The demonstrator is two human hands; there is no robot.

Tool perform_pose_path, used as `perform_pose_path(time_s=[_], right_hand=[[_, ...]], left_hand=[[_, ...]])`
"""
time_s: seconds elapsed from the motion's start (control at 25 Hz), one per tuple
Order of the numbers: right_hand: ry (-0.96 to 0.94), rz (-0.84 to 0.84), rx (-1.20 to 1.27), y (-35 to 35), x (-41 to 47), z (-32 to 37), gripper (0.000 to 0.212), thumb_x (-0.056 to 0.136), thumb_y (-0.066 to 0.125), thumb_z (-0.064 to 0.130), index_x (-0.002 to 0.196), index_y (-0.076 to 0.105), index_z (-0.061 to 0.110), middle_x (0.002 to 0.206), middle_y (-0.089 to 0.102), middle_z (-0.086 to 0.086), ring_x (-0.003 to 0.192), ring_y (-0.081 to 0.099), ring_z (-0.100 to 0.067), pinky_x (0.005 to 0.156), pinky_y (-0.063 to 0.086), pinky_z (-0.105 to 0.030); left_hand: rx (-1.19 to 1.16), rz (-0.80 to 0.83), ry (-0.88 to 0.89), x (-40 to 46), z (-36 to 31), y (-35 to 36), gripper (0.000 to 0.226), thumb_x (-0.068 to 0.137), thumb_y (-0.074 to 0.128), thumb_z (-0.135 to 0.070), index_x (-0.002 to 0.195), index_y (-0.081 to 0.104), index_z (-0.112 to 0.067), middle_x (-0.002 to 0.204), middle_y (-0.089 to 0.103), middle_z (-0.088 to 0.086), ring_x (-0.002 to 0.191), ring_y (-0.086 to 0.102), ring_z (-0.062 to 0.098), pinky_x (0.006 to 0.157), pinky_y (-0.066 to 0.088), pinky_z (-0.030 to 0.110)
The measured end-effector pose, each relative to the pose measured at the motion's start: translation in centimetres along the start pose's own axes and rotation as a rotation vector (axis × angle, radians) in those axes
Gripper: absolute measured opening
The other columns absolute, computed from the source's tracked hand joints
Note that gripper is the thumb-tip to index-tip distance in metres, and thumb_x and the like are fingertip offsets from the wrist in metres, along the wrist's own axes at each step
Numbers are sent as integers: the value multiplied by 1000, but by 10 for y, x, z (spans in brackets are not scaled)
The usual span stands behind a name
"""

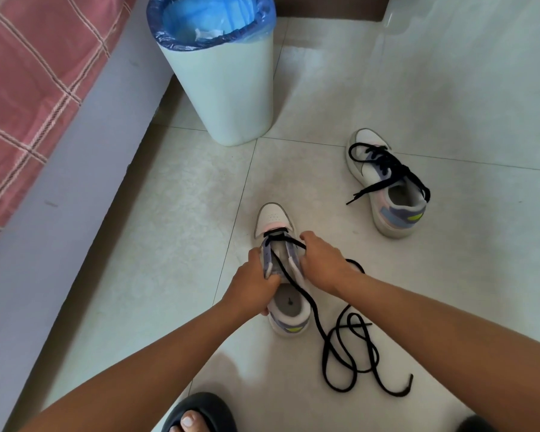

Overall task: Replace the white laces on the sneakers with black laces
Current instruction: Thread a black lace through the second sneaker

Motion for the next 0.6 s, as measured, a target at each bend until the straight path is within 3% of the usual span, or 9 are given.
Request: perform_pose_path(time_s=[0.2, 0.32, 0.44, 0.52, 0.6], right_hand=[[-4, -282, -6, -67, 0, -41, 37, 96, 32, 2, 132, 41, 6, 123, 52, -15, 105, 54, -32, 87, 45, -41], [126, -503, 454, -125, -5, -82, 35, 96, 31, 1, 127, 46, 7, 107, 58, -14, 97, 58, -24, 83, 43, -34], [237, -578, 1047, -154, -3, -120, 23, 98, 33, 2, 95, 52, 14, 95, 62, -16, 75, 63, -16, 71, 47, -28], [319, -576, 1360, -166, -5, -141, 24, 97, 31, -1, 88, 49, 12, 86, 62, -17, 73, 64, -21, 73, 50, -31], [347, -598, 1469, -184, -9, -163, 22, 94, 29, -5, 91, 48, 6, 88, 61, -21, 78, 64, -29, 77, 51, -38]], left_hand=[[17, -43, -61, -2, 16, -15, 45, 92, 48, -19, 133, 31, -14, 108, 54, 8, 64, 62, 26, 45, 52, 23], [49, -50, -69, -2, 24, -19, 43, 92, 47, -20, 132, 32, -14, 104, 55, 9, 61, 63, 27, 50, 54, 29], [82, -64, -71, -3, 25, -21, 37, 92, 48, -18, 126, 36, -12, 92, 55, 9, 61, 61, 28, 50, 53, 32], [91, -74, -79, -3, 26, -24, 34, 93, 49, -17, 124, 37, -10, 89, 55, 10, 60, 60, 28, 48, 49, 30], [101, -97, -94, -2, 25, -29, 34, 93, 50, -18, 124, 38, -7, 87, 56, 11, 59, 60, 28, 47, 44, 28]])
Point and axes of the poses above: each hand's wrist, its own x-axis towards the middle knuckle, its own y-axis out of the palm, z = x × y, the point moved 8 cm from there along x, towards the middle knuckle
